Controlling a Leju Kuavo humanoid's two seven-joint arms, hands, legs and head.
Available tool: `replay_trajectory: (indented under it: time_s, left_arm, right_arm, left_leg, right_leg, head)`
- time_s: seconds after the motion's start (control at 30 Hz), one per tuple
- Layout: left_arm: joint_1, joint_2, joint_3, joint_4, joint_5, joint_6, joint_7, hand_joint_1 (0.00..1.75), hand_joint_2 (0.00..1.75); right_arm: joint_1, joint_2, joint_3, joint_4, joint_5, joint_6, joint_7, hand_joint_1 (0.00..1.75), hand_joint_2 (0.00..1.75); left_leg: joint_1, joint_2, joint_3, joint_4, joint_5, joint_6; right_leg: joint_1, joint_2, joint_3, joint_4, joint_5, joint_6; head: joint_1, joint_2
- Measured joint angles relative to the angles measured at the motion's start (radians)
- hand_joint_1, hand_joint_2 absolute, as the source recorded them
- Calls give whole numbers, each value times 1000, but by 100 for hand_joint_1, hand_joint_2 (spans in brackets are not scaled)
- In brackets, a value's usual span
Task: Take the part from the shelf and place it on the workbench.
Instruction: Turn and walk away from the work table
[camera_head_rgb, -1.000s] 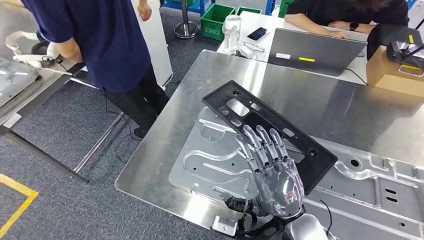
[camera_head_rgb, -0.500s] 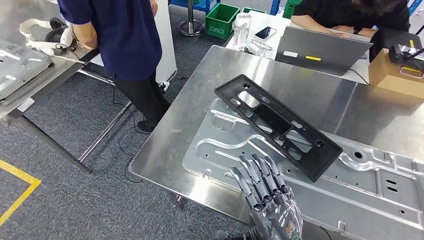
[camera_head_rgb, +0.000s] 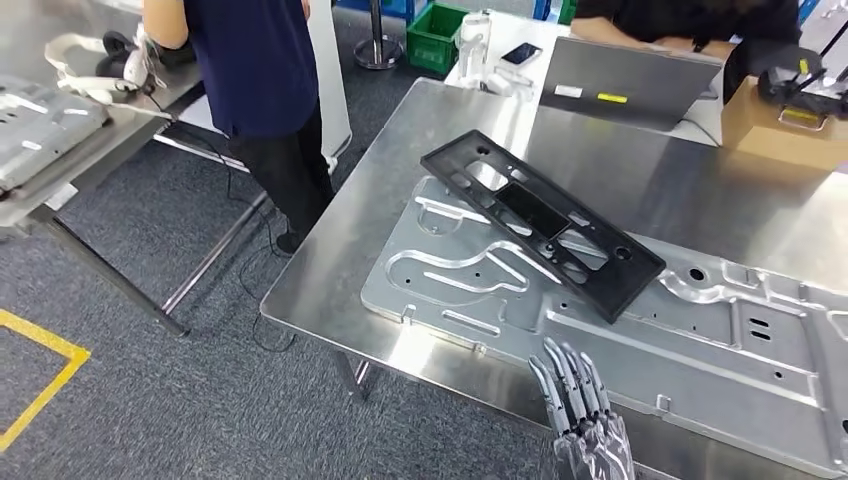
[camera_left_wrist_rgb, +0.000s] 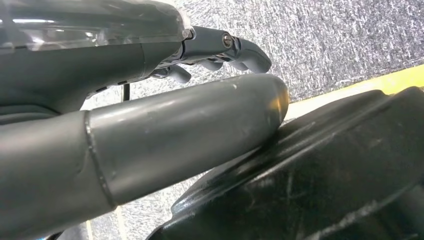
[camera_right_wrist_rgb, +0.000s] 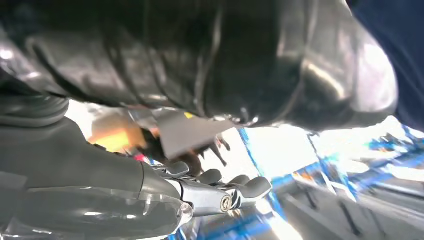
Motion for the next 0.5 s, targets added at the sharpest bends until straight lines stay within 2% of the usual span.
replay_trajectory:
  time_s: [0.03, 0.07, 0.13, 0.17, 0.2, 0.23, 0.27, 0.3, 0.33, 0.37, 0.4, 0.47, 0.5]
  left_arm:
    - [1, 0, 1, -1, 0, -1, 0, 0, 0]
    - [1, 0, 2, -4, 0, -3, 0, 0, 0]
    - [4, -1, 4, -12, 0, -11, 1, 0, 0]
    - [5, -2, 4, -17, 0, -17, 1, 0, 0]
    - [6, -4, 4, -22, 0, -21, 1, 0, 0]
    - [8, -6, 4, -28, 0, -26, 1, 0, 0]
    - [10, -10, 4, -35, 0, -30, 2, 0, 0]
    - [12, -14, 4, -42, 0, -34, 2, 0, 0]
    - [14, -19, 4, -48, 0, -38, 2, 0, 0]
    - [16, -24, 4, -54, 0, -42, 2, 0, 0]
    - [17, -30, 4, -59, 0, -44, 2, 0, 0]
    - [21, -43, 3, -70, 0, -47, 3, 0, 0]
    - [24, -48, 3, -76, 0, -48, 3, 0, 0]
  right_arm:
    - [6, -3, 2, 2, -13, 0, 11, 0, 0]
    - [19, -7, 6, 6, -38, -1, 25, 0, 0]
    - [50, -9, 10, 16, -102, -2, 36, 0, 0]
    - [68, -4, 7, 23, -140, -3, 24, 0, 0]
    - [85, 6, 0, 32, -174, -4, 2, 0, 0]
    - [108, 20, -13, 42, -214, -5, -24, 0, 0]
    - [137, 35, -29, 51, -254, -6, -53, 0, 0]
    - [169, 51, -50, 58, -293, -7, -79, 0, 0]
    - [201, 67, -72, 64, -331, -8, -103, 0, 0]
    - [232, 80, -93, 67, -363, -10, -122, 0, 0]
    - [262, 90, -112, 69, -394, -12, -132, 0, 0]
    - [319, 100, -138, 76, -442, -14, -133, 0, 0]
    - [344, 102, -148, 80, -459, -14, -127, 0, 0]
  left_leg:
    - [0, -1, -4, 5, -8, -5]
    - [1, -2, -16, 48, -55, -13]
    - [4, -5, -42, 179, -170, -28]
    - [6, -5, -47, 245, -208, -34]
    - [8, -5, -34, 265, -197, -37]
    - [10, -5, -7, 253, -169, -39]
    - [12, -6, 34, 210, -140, -40]
    - [14, -7, 89, 142, -129, -40]
    - [13, -9, 140, 68, -133, -36]
    - [11, -10, 176, 10, -146, -31]
    - [8, -11, 196, -26, -159, -24]
    - [5, -9, 188, -40, -152, -5]
    - [5, -6, 179, -41, -141, 5]
  right_leg:
    - [-3, -2, -6, -3, 9, -6]
    - [-6, -6, -20, -5, 25, -15]
    - [-12, -14, -59, -8, 61, -28]
    - [-11, -15, -81, -4, 74, -29]
    - [-11, -16, -98, 2, 83, -26]
    - [-12, -17, -115, 9, 91, -23]
    - [-12, -17, -131, 17, 98, -18]
    - [-12, -18, -146, 26, 103, -13]
    - [-11, -18, -157, 35, 108, -8]
    - [-11, -18, -164, 42, 115, -2]
    - [-10, -18, -168, 44, 122, 4]
    - [-13, -17, -173, 43, 137, 17]
    - [-16, -15, -178, 48, 126, 23]
  head:
    - [0, 0]
    - [0, 0]
    - [0, 0]
    - [0, 0]
    - [0, 0]
    - [0, 0]
    - [0, 0]
    - [0, 0]
    - [0, 0]
    - [0, 0]
    - [0, 0]
    - [0, 0]
    - [1, 0]
